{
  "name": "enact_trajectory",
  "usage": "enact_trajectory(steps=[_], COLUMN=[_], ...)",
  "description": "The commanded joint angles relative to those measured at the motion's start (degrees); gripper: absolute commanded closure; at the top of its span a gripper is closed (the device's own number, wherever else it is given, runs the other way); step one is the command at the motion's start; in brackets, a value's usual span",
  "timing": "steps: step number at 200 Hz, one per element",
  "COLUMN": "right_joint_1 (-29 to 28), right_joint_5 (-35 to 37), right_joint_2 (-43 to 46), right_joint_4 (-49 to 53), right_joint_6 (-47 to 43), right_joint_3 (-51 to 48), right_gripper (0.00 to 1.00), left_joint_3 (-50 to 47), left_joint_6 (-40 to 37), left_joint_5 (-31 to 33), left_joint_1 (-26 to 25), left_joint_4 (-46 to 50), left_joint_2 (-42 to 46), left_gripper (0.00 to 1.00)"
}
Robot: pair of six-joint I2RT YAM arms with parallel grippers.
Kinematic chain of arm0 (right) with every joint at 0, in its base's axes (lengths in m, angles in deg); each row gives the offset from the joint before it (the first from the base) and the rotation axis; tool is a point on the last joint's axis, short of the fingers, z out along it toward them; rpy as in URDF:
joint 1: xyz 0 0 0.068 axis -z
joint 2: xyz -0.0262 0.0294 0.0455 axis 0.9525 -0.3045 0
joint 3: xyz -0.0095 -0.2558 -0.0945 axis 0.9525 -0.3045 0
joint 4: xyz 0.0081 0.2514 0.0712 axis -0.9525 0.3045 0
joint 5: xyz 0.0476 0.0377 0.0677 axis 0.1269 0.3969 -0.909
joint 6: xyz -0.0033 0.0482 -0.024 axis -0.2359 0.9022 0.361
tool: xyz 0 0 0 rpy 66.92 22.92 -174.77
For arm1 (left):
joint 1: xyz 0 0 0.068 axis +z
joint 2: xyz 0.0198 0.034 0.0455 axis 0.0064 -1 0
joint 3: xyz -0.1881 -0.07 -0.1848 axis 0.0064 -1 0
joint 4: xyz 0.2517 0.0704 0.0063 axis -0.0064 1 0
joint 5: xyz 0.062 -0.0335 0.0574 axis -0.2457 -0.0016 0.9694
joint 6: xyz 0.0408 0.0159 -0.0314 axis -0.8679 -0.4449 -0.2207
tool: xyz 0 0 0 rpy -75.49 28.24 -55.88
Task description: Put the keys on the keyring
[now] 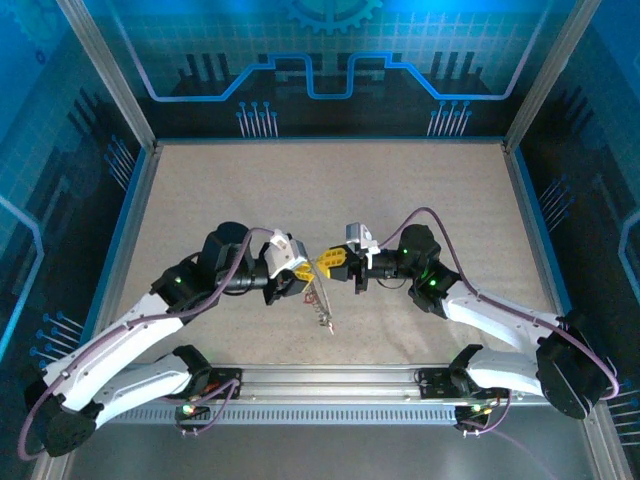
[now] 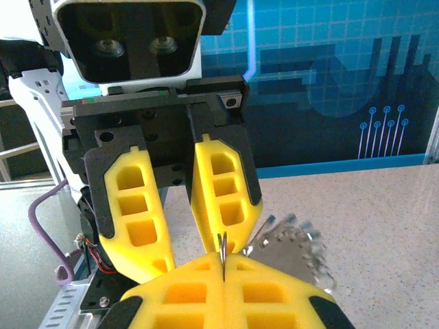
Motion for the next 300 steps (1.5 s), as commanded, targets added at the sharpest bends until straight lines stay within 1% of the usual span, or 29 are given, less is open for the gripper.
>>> enact_trajectory(steps=[1,30,46,85,150,157,169,192,202,216,229,245,268,300], right_joint_1=[-1.0,-1.4,-1.7,-1.8,-1.8,-1.9,-1.8,-1.9,-1.8,-1.9,-1.8,-1.5,-1.3,-1.3], right_joint_5=[-0.1,0.5,0.7,0.7,-0.1,-0.1,-0.2,-0.2,-0.4,-0.8,-0.3,-0.2,-0.5,-1.5], right_joint_2=[-0.4,-0.8,-1.0,-1.0,-0.3,-0.3,-0.3,0.2,0.7,1.9,2.9,3.4,3.1,2.1], right_joint_4=[-4.4,-4.9,-5.1,-4.5,-2.9,-2.9,-2.7,1.2,5.6,14.3,20.2,25.2,27.1,24.5], right_joint_6=[0.6,0.8,0.7,-0.1,-1.7,-1.7,-2.0,-4.8,-8.0,-14.2,-18.6,-21.6,-22.3,-20.3], right_joint_3=[0.4,0.2,0.1,0.0,-0.1,-0.1,0.0,0.5,1.4,3.3,4.5,5.7,6.7,6.8], right_gripper=[1.00,1.00,1.00,1.00,1.00,1.00,1.00,1.00,1.00,1.00,0.92,0.88,0.85,0.82], left_joint_3=[0.4,0.8,0.8,1.0,2.1,2.3,2.8,4.6,6.0,8.4,11.4,15.0,19.4,23.4], left_joint_6=[-1.0,-2.3,-2.8,-5.3,-9.0,-9.3,-10.2,-11.6,-12.0,-13.0,-15.0,-17.1,-19.4,-21.5], left_joint_5=[-1.3,-1.6,-1.8,-1.9,-0.3,-0.4,-1.0,-0.9,-0.8,-0.8,-0.6,0.3,1.1,2.0], left_joint_1=[0.4,0.4,0.4,0.5,1.0,0.9,0.9,1.0,0.9,0.9,1.0,0.8,0.8,-0.3], left_joint_4=[-6.0,-6.8,-6.9,-6.0,-3.0,-2.9,-2.4,-0.4,1.5,5.4,10.8,16.7,22.4,27.5], left_joint_2=[-0.3,-1.3,-1.4,0.4,3.1,3.0,2.8,1.8,1.1,-0.3,-2.1,-4.6,-7.3,-10.5], left_gripper=[0.72,0.72,0.74,0.89,0.90,0.91,1.00,1.00,1.00,1.00,1.00,1.00,1.00,1.00])
